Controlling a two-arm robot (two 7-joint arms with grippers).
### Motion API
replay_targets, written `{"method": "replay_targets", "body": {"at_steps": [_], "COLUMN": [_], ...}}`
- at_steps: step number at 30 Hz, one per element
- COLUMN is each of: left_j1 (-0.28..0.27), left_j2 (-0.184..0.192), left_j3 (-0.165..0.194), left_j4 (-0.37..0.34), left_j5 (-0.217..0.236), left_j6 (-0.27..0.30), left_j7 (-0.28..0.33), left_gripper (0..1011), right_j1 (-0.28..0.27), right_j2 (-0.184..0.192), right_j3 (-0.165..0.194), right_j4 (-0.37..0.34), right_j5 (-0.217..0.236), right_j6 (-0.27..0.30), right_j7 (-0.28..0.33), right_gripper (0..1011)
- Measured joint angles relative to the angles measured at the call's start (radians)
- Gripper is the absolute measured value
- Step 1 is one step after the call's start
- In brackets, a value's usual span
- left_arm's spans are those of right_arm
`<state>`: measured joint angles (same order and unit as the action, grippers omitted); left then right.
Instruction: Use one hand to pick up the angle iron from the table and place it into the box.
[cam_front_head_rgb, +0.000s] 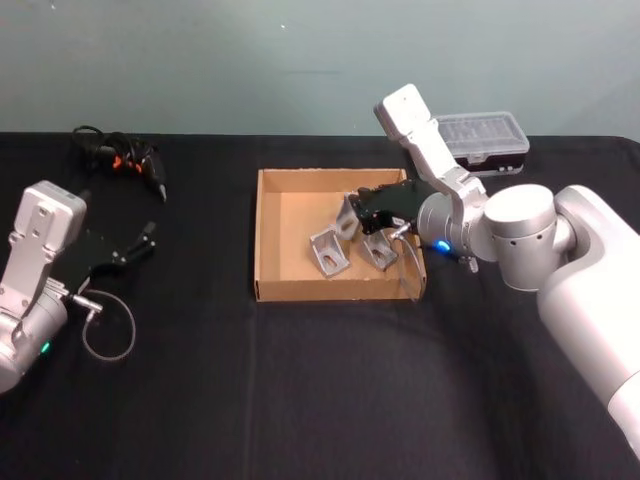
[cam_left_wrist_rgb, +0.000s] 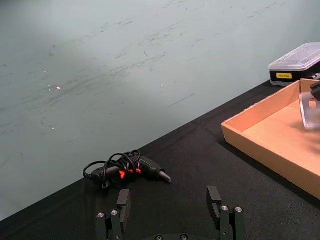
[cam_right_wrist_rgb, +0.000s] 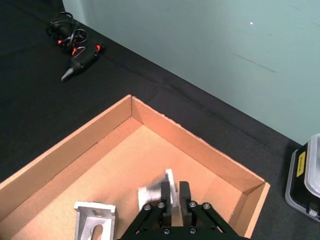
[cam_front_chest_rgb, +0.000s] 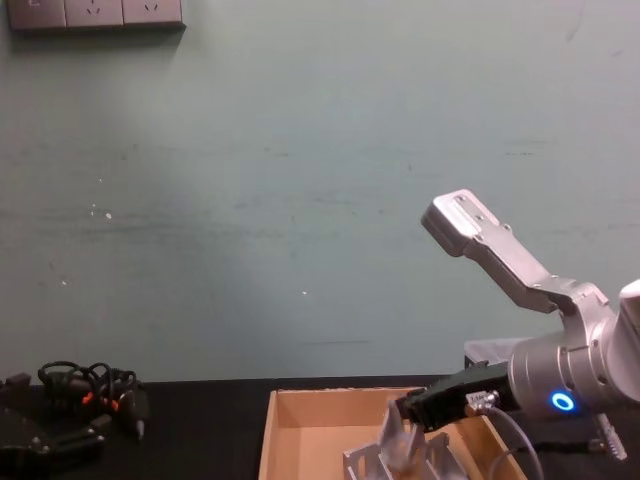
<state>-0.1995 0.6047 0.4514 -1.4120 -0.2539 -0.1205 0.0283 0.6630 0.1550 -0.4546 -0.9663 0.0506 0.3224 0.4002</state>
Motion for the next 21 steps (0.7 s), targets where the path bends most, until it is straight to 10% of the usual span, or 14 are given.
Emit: {"method": "replay_targets", "body": {"at_steps": [21], "left_j1": [0.0], "left_j2": [0.0], "left_j3": [0.0], "left_j4": [0.0], "left_j5": [0.0], "left_j6": [0.0], "left_j7": [0.0], "left_gripper": [1000], "right_j1": [-0.075], "right_j2": [0.017], "right_j3": [0.028], "right_j4": [-0.108], "right_j5": [-0.04], "right_j6": [-0.07], "right_j7": [-0.066], "right_gripper": [734]}}
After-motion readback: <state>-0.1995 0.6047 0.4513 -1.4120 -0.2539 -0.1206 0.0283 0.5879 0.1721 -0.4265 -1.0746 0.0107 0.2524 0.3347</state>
